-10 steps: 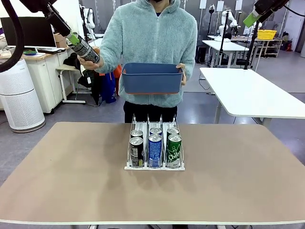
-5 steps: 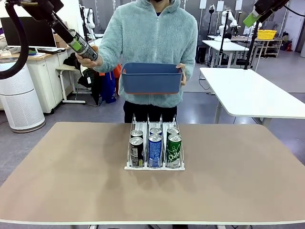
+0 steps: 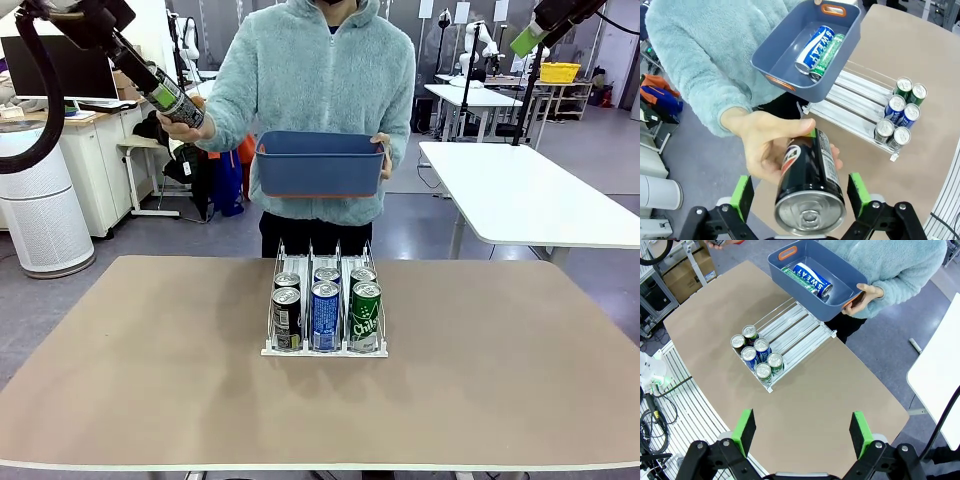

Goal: Fill the beverage cans into the dispenser.
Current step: Pick up the Pepsi coke handed by the human.

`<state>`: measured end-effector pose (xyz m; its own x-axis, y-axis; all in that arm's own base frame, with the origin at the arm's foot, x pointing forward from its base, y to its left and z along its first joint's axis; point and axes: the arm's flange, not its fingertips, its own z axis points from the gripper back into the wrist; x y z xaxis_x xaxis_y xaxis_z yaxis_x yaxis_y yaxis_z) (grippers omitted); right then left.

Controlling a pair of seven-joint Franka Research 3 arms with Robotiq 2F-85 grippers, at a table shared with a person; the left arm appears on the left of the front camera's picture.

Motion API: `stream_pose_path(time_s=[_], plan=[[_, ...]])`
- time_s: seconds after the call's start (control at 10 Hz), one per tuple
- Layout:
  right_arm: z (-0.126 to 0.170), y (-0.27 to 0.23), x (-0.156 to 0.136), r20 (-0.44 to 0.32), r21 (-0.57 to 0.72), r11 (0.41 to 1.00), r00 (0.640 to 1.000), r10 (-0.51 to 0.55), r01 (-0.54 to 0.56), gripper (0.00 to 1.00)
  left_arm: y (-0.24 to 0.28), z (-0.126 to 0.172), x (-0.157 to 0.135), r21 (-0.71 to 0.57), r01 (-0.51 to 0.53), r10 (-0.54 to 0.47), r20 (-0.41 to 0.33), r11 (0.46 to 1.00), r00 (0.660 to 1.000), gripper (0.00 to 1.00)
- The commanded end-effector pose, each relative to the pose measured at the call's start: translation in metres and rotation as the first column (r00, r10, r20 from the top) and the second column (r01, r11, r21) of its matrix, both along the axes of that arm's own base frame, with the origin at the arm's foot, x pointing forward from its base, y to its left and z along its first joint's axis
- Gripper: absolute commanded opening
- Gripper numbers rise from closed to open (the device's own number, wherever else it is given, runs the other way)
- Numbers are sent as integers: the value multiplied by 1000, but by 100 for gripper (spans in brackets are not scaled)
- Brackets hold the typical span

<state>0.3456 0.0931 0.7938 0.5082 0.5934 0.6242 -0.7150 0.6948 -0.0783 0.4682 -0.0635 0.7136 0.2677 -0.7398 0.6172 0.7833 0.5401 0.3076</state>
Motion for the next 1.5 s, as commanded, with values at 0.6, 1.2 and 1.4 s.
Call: stream_pose_path(time_s=[0.6, 1.2, 1.4], plan=[[0, 0, 0, -2, 5, 1000, 1000, -7, 7, 100, -1, -2, -1, 15, 6, -6, -16, 1000, 1000, 100], [0, 0, 0, -2, 5, 1000, 1000, -7, 7, 100, -1, 0, -2, 6, -24, 24, -21, 1000, 999, 23], [0, 0, 0, -2, 5, 1000, 1000, -7, 7, 100, 0, 0, -3, 9, -31, 31, -23, 999, 999, 0]])
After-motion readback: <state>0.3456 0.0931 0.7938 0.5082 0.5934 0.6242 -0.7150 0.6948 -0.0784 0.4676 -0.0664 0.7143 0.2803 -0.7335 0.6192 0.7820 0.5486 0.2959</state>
